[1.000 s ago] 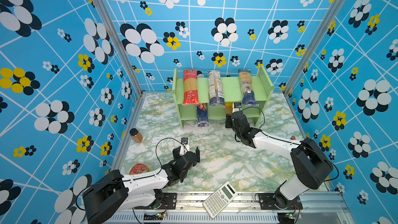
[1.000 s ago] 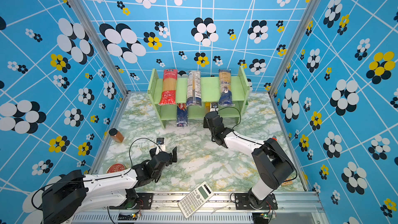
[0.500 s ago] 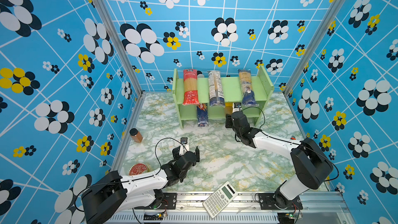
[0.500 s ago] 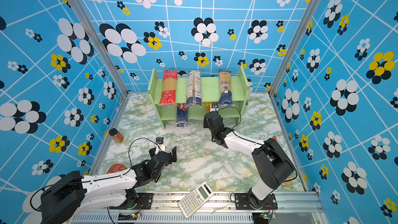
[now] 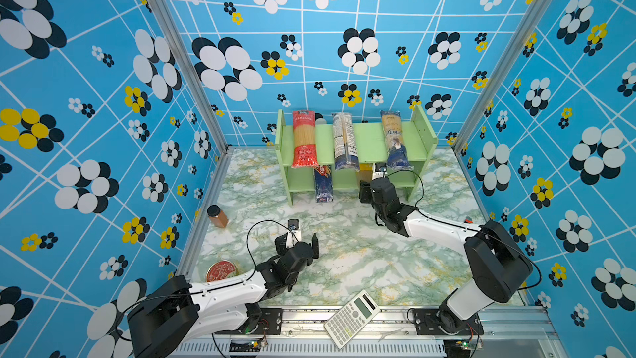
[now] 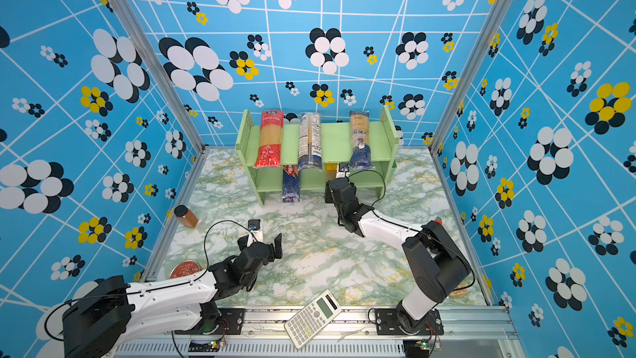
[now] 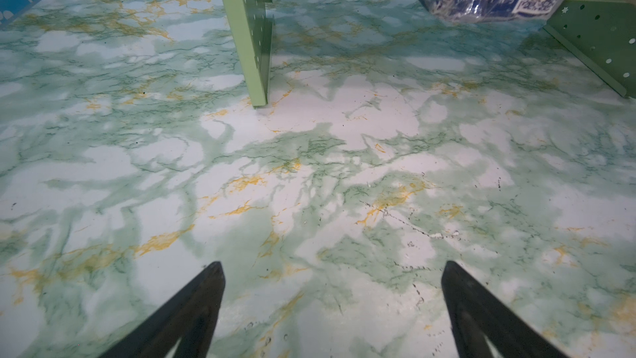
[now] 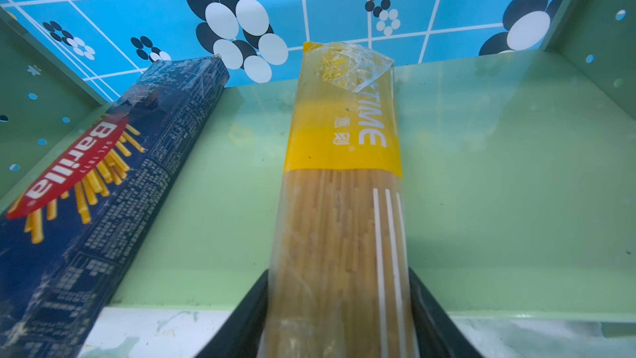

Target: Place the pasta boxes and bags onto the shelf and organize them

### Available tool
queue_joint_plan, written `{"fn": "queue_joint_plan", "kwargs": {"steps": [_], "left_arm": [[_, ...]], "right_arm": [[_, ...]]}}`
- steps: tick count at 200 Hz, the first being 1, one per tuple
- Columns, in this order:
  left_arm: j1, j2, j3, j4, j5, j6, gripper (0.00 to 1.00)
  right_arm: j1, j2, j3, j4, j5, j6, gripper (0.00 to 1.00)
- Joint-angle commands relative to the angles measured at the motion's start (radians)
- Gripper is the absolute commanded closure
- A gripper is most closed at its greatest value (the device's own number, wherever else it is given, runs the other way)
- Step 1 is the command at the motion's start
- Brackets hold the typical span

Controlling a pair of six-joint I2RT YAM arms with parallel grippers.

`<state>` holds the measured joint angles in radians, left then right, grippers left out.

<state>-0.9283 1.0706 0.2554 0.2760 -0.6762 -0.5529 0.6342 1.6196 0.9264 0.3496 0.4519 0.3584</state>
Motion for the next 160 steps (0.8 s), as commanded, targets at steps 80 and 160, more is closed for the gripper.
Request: {"fn": "queue_joint_plan", "kwargs": {"steps": [80, 160], "left_arm": [[0.011, -0.018, 0.004, -0.029, -0.001, 0.006, 0.01], [0.011, -0.034, 0.004, -0.036, -0.002, 0.010, 0.01]], "right_arm": [[-0.005, -0.048, -0.024, 0.140, 0.011, -0.005, 0.31], [-0.006, -0.076, -0.060, 0.144, 0.013, 0.000, 0.31]]}}
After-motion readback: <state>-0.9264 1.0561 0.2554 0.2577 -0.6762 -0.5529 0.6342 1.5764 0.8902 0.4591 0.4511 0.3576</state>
